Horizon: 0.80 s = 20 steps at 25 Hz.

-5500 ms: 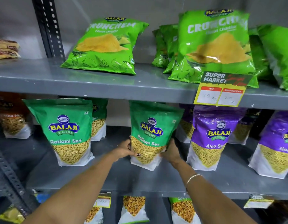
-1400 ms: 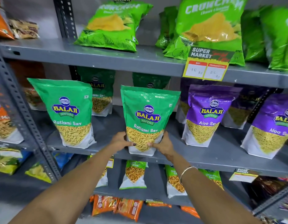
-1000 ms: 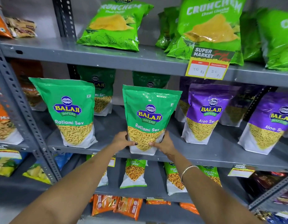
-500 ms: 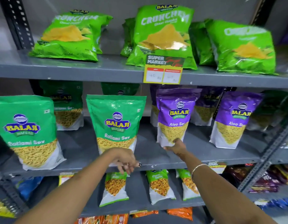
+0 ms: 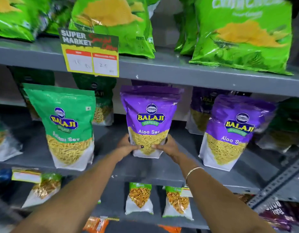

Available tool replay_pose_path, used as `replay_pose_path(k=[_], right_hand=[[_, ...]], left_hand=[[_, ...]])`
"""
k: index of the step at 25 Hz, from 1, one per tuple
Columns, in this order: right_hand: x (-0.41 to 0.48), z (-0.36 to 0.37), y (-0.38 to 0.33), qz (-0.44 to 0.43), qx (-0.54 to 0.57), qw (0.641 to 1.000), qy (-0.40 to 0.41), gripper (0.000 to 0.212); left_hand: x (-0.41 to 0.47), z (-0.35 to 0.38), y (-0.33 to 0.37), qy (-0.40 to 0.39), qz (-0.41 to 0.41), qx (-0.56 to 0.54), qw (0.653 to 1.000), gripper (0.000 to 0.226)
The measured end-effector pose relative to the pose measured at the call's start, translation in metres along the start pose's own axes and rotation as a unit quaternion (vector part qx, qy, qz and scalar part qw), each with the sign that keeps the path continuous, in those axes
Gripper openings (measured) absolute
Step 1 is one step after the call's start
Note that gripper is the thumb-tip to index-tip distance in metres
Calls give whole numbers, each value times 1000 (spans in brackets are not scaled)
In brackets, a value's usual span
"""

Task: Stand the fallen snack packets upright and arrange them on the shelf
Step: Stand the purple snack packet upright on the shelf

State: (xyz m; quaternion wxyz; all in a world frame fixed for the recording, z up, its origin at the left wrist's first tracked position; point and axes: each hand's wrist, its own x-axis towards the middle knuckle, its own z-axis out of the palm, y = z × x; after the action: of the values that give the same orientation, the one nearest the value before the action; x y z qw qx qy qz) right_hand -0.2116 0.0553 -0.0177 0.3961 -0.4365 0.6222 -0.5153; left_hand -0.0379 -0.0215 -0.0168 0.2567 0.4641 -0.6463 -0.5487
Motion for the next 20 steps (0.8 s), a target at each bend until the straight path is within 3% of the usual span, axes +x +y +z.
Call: replay_pose_path(k=[4,9,20], right_hand=[[-22,2,3,20,2,1000,0,44],[-47,7,12,53,-46,997,24,79],[-68,11,7,47,-44,997,32,73]], left_hand=[[-31,-4,1,-15,16,3,1000,57],[-58,-5,-5,13,17,44,999,54],[-71,-4,-9,16,14,75,997,54]])
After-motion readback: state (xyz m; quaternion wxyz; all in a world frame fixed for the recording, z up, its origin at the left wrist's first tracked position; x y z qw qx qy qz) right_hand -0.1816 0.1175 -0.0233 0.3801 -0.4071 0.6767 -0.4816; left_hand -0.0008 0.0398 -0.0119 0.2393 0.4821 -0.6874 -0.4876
